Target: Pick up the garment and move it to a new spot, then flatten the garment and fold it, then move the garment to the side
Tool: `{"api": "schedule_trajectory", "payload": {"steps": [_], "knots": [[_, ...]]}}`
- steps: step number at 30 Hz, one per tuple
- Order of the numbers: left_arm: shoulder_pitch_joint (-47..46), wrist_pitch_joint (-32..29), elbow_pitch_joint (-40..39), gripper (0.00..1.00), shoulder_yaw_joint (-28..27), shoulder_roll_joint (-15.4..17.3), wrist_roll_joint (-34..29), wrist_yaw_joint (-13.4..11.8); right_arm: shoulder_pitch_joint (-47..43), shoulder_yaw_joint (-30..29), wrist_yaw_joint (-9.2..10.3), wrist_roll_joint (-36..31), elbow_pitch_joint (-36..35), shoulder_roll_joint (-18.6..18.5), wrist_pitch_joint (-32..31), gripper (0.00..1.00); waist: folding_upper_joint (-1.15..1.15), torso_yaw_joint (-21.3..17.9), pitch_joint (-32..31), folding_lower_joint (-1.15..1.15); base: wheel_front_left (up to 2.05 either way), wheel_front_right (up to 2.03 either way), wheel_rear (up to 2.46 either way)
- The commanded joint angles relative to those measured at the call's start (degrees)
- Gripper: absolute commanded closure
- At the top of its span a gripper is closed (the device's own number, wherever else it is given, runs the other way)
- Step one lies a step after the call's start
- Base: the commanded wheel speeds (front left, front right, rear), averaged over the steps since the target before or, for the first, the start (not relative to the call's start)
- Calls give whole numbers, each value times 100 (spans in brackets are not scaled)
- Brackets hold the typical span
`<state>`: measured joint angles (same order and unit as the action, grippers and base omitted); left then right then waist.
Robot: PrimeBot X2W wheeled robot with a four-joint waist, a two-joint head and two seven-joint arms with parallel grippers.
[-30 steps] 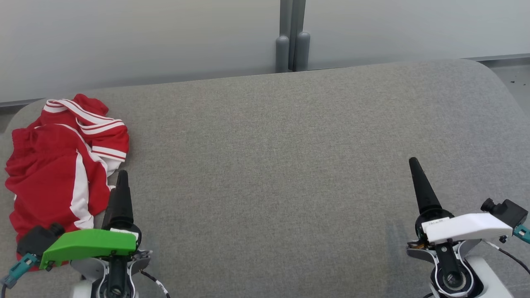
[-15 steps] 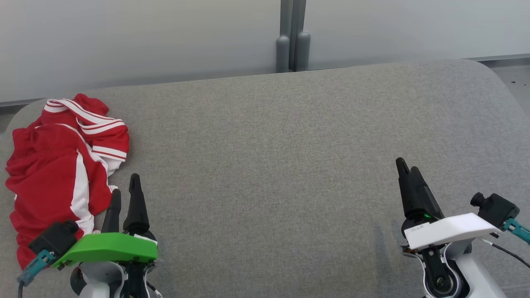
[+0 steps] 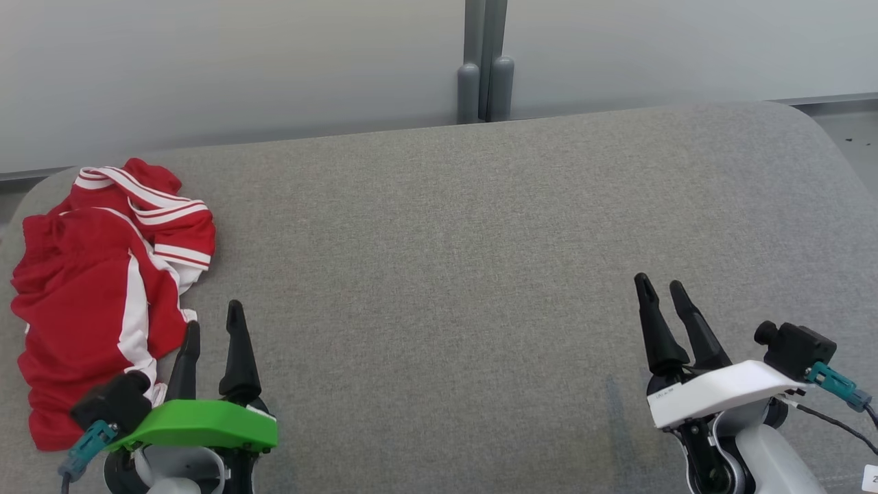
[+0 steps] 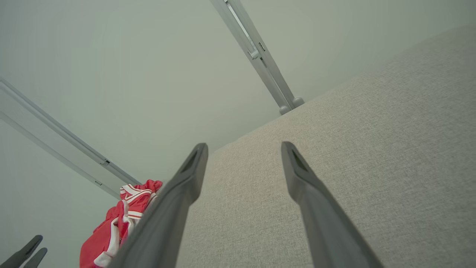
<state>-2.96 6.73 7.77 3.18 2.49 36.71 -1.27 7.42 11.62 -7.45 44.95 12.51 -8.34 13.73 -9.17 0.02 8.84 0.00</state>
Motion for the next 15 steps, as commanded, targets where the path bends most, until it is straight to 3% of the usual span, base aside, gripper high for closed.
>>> {"api": "schedule_trajectory", "payload": {"steps": [1, 15], "knots": [[11, 56, -50, 0, 4, 46, -167, -25, 106, -40, -3, -182, -9, -14, 36, 0, 0, -2, -3, 0, 0, 0, 0], [274, 279, -131, 0, -70, 115, -1054, -90, 203, -108, -3, -1206, 357, 141, 64, 0, 0, -25, -46, 0, 0, 0, 0]]}}
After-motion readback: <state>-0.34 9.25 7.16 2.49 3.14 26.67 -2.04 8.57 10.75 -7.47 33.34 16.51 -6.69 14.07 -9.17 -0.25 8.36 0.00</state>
